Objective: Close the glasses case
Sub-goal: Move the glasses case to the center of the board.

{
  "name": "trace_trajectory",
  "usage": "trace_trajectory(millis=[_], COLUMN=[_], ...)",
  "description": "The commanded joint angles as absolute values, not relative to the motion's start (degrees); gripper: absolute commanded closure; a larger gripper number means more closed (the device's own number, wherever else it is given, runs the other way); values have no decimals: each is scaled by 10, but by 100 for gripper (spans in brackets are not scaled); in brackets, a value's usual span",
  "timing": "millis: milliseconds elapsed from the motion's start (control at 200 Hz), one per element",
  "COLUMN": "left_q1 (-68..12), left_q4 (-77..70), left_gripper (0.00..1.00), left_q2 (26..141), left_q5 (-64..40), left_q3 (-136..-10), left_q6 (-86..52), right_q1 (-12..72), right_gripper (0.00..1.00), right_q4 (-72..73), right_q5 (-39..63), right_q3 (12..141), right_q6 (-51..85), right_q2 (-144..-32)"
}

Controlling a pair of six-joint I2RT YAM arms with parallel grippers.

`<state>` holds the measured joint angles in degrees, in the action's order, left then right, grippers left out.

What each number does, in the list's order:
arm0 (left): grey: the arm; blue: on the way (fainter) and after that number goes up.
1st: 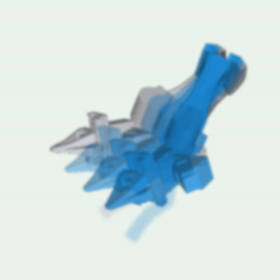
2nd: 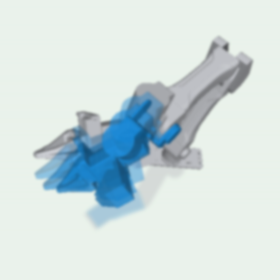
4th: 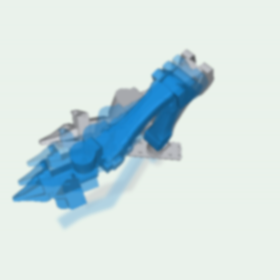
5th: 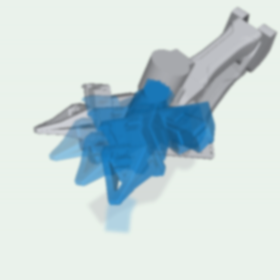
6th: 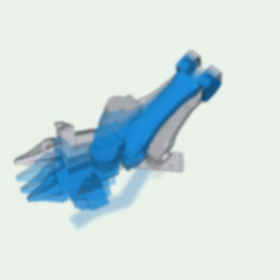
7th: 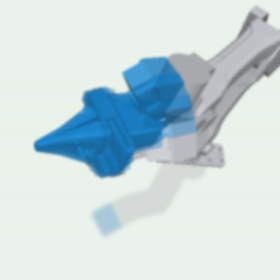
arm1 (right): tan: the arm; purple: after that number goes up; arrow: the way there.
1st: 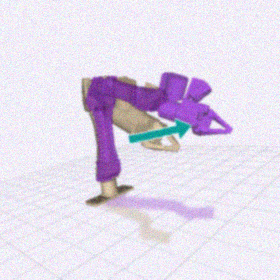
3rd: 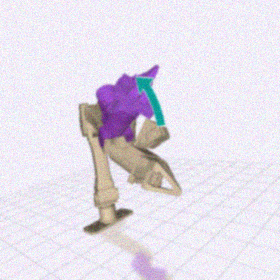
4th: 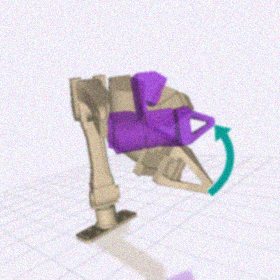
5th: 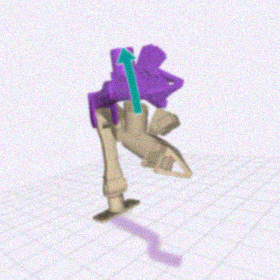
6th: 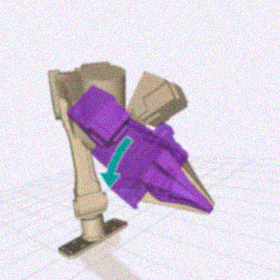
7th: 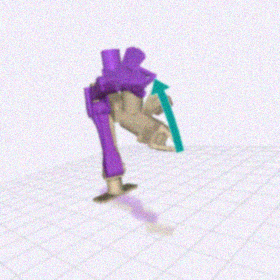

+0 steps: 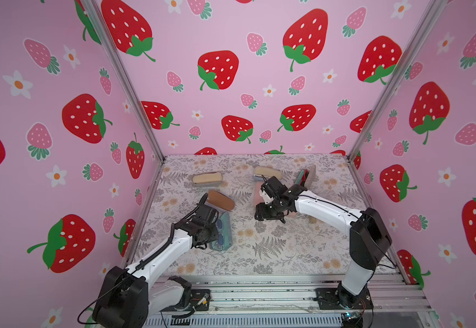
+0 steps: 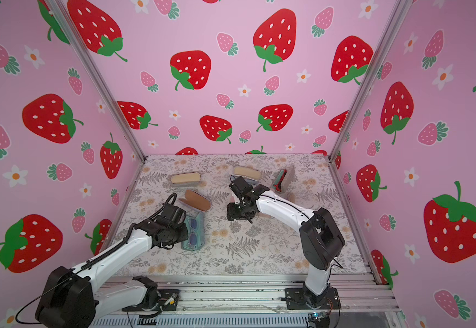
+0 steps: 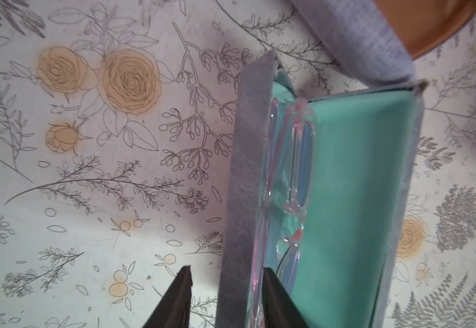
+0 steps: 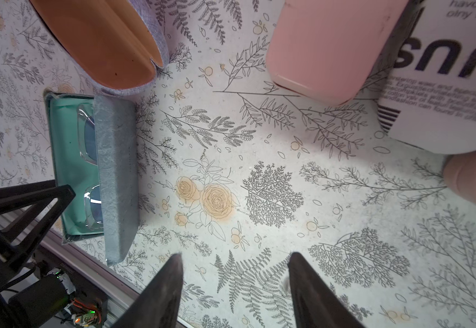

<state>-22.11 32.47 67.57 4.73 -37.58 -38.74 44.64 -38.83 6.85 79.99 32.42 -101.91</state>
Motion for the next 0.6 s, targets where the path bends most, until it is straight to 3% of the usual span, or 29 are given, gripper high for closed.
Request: trace_trajectory(millis=[0,360,595], left_q1=[-218,-217,-217], left_q4=[302,283,278], left_gripper=[63,85,93], left_q2=[686,702,700], left_q5=[38,26,16], left_q3=[-370,-364,-363], left_q6=[-386,-381,-381], right_q1=[449,449,449], right_gripper=[39,40,40], right_q4=[-398,-401,-402], right_q5=[69,65,64], right_q3=[810,810,813], right_q6=[332,336,336], right_q2=[-1009,-1011,-1014])
